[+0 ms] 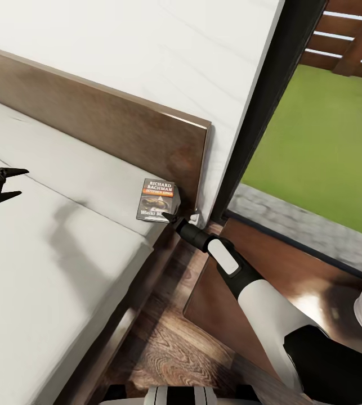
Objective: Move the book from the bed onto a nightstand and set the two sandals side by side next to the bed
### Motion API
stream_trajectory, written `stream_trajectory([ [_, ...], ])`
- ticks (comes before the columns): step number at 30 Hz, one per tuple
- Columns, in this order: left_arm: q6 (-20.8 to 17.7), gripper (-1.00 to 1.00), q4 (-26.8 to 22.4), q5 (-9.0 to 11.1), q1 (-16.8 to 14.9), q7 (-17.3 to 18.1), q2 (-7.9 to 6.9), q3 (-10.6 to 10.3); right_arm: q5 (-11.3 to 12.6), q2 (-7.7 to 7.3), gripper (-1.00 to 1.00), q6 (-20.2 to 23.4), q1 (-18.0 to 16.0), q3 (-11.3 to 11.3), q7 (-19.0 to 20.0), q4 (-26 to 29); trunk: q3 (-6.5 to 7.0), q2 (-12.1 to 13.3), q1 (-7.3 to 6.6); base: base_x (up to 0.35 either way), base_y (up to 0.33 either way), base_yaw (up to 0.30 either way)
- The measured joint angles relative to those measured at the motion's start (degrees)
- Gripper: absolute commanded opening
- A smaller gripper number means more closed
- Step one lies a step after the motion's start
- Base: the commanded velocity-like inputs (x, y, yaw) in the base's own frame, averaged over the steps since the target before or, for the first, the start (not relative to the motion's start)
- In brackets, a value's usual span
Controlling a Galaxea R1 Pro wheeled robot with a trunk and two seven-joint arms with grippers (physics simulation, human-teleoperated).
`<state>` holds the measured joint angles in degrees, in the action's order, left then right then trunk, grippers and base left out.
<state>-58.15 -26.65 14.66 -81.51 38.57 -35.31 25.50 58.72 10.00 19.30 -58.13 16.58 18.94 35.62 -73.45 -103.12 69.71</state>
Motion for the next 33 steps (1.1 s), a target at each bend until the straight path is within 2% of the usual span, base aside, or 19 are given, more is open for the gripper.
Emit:
stream_trajectory([
  [33,0.00,1.00,0.00,0.00,0.00,0.00,-0.64,-0.09,0.06,0.00,1.00,-0.08,0.01,0.01,0.00,2.10,0.00,0.00,0.00,0.000,0.000,0.000],
])
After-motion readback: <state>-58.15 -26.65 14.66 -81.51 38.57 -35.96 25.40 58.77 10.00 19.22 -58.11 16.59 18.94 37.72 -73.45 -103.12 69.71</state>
